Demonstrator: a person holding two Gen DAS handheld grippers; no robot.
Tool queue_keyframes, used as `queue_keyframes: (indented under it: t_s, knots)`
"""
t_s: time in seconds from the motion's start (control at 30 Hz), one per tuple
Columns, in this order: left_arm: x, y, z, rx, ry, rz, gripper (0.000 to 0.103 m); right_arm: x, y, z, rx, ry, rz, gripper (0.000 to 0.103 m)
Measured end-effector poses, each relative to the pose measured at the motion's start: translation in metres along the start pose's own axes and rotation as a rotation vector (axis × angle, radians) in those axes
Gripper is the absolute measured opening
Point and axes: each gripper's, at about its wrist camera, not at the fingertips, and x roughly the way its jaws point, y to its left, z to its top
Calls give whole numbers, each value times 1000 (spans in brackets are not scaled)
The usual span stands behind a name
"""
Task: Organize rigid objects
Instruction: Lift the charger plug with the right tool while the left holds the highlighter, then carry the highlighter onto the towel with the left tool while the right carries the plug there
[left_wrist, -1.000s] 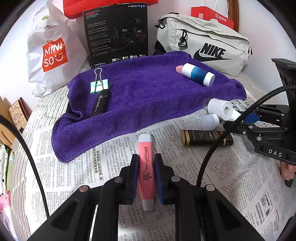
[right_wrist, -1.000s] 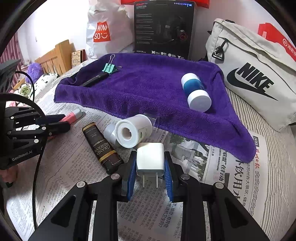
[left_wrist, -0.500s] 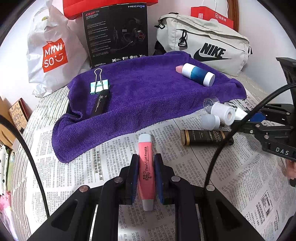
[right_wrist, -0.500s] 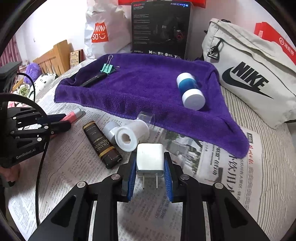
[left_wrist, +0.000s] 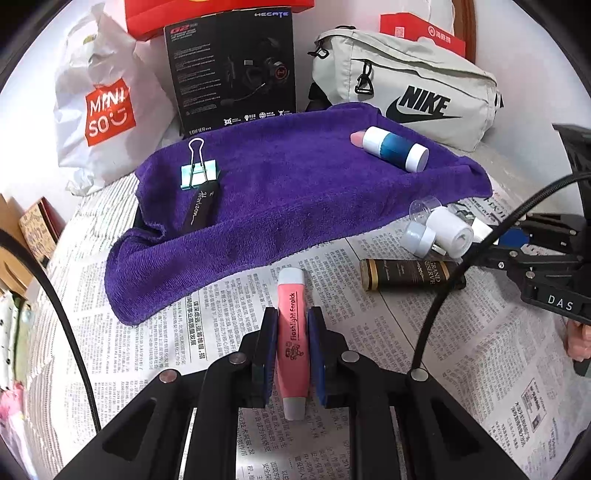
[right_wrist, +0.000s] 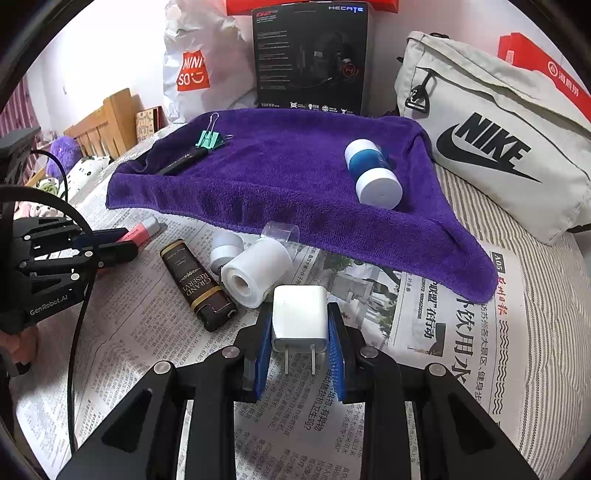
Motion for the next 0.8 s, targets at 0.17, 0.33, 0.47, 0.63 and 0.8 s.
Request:
queue_keyframes:
  t_s: [0.17,0.33,0.47,0.63,0.8]
  knots:
    - [-6,4,1,-3,7,16,16,-11,-6,0,17,-5,22,27]
    - [-18,10,5,-25,-9,-20,16,-22,-10,6,11,-21,12,27]
    - [-24,14,7,-30,-13,-22,16,-26,-13,9,17,-26,22,27]
    - [-30,22,13,-52,-27,-28,16,-25,-16,9,20,-20,27,27]
    - [-32,24,21,-49,-31,-31,16,-24,-18,12,16,-15,25,27]
